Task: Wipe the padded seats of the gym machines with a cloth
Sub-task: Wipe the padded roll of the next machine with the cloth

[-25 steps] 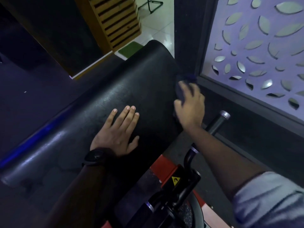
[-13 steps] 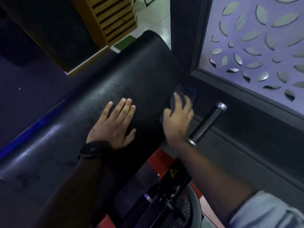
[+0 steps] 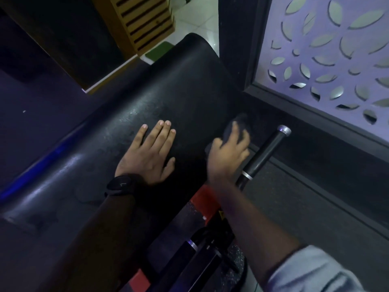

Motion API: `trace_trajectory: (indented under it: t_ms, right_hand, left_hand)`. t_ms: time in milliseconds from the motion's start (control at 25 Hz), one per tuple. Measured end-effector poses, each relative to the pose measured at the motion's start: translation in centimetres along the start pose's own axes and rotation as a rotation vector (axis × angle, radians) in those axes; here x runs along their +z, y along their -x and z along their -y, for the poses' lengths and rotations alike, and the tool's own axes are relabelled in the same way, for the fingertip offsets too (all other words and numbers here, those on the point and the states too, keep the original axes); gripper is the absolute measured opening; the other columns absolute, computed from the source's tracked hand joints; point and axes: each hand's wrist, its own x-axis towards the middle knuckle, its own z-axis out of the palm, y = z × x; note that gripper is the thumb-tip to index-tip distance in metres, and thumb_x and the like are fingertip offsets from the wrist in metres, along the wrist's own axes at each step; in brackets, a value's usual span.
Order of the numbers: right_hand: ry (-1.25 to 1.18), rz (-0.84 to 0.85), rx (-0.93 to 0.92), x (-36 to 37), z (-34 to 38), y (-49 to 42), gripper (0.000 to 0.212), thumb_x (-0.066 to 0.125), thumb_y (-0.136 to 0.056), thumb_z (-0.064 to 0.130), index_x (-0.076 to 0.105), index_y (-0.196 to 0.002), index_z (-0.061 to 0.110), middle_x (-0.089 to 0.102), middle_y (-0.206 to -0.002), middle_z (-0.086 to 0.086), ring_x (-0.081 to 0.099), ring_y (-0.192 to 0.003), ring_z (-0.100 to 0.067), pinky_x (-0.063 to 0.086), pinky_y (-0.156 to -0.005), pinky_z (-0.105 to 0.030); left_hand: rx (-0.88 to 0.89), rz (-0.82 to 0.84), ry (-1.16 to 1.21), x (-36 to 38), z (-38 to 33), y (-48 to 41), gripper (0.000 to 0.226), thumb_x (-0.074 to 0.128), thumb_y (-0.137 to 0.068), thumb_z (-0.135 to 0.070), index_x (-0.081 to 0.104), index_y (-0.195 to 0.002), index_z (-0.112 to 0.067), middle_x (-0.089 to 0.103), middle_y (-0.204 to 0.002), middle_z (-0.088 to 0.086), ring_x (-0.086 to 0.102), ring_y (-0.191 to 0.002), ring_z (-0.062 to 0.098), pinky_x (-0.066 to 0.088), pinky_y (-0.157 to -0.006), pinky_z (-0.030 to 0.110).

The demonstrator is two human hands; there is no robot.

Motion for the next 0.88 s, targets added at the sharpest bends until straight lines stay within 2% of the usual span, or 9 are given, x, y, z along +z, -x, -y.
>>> trace_trajectory:
  t_ms: [160,320,360,480,560,680,720,840,880]
  right_hand:
    - [0.143,0.231,-0.724,-0.8,-3.3,1.4,0.063,0.053,-0.08,0.025,0.055,-0.143,0.026,0.043,-0.15,-0.011,0.045,-0.124,-0.039,0.04,-0.107,-0.05]
    - [-0.042,-0.007,-0.072,0.7,-0.1,2.7,0.066,0.058,-0.076,0.022,0.056,-0.141,0.026,0.045,-0.149,-0.01,0.049,-0.12,-0.041,0.04,-0.105,-0.047]
    - [0.022,-0.002,-0.128,1.3,0.2,5.6,0.066,0.058,-0.076,0.023,0.055,-0.142,0.026,0.044,-0.15,-0.011,0.049,-0.118,-0.043,0.04,-0.103,-0.048]
    - [0.144,0.243,-0.828,0.5,-3.4,7.4,0.059,0.054,-0.085,0.032,0.052,-0.144,0.027,0.039,-0.152,-0.011,0.048,-0.118,-0.042,0.043,-0.103,-0.051]
    - [0.102,0.225,-0.766,0.0,-3.4,5.2,0.062,0.054,-0.083,0.031,0.051,-0.145,0.027,0.041,-0.151,-0.009,0.047,-0.121,-0.039,0.043,-0.104,-0.052]
    - [-0.048,0.086,-0.13,1.3,0.8,9.1,0.068,0.054,-0.078,0.028,0.05,-0.146,0.026,0.04,-0.153,-0.011,0.046,-0.123,-0.041,0.039,-0.106,-0.05]
    - [0.001,0.09,-0.188,1.7,1.1,11.1,0.066,0.055,-0.081,0.029,0.05,-0.146,0.025,0.04,-0.153,-0.013,0.046,-0.122,-0.042,0.038,-0.106,-0.05]
    - [0.119,0.258,-0.784,0.9,-1.8,10.8,0.058,0.051,-0.09,0.037,0.051,-0.146,0.022,0.04,-0.153,-0.014,0.047,-0.12,-0.041,0.041,-0.105,-0.05]
    - [0.109,0.253,-0.821,0.6,-2.2,9.0,0.06,0.053,-0.088,0.035,0.05,-0.147,0.023,0.039,-0.152,-0.012,0.047,-0.121,-0.039,0.041,-0.105,-0.049]
  left_hand:
    - [0.004,-0.02,-0.004,0.1,0.0,0.0,0.073,0.033,-0.095,-0.044,0.038,-0.152,0.0,0.034,-0.161,0.02,0.031,-0.15,0.031,0.019,-0.122,0.054]
    - [0.008,-0.031,0.003,0.1,0.0,0.1,0.072,0.034,-0.095,-0.043,0.038,-0.152,0.0,0.034,-0.16,0.02,0.031,-0.149,0.032,0.019,-0.121,0.053]
    - [0.012,-0.033,0.003,0.1,0.0,0.1,0.071,0.034,-0.095,-0.041,0.038,-0.152,0.0,0.035,-0.16,0.021,0.031,-0.149,0.032,0.019,-0.121,0.053]
    - [0.034,-0.05,-0.009,0.3,0.1,0.1,0.064,0.033,-0.097,-0.033,0.039,-0.151,0.001,0.037,-0.159,0.021,0.032,-0.148,0.033,0.02,-0.121,0.053]
    - [0.062,-0.059,-0.012,0.3,0.3,0.3,0.063,0.033,-0.096,-0.029,0.04,-0.15,0.001,0.039,-0.158,0.021,0.034,-0.147,0.034,0.023,-0.12,0.054]
    - [0.067,-0.07,0.0,0.1,0.3,0.6,0.059,0.033,-0.097,-0.027,0.044,-0.148,0.001,0.043,-0.155,0.021,0.039,-0.145,0.034,0.025,-0.12,0.053]
    - [0.065,-0.079,0.005,0.0,0.3,0.6,0.059,0.033,-0.098,-0.027,0.045,-0.147,0.001,0.044,-0.155,0.021,0.04,-0.145,0.033,0.025,-0.12,0.052]
    - [0.086,-0.092,0.01,0.3,0.7,0.6,0.06,0.033,-0.095,-0.025,0.046,-0.146,0.004,0.045,-0.154,0.022,0.041,-0.144,0.033,0.024,-0.12,0.05]
    - [0.09,-0.098,0.02,0.4,0.8,0.7,0.06,0.035,-0.094,-0.025,0.046,-0.146,0.004,0.045,-0.153,0.022,0.041,-0.144,0.034,0.024,-0.12,0.049]
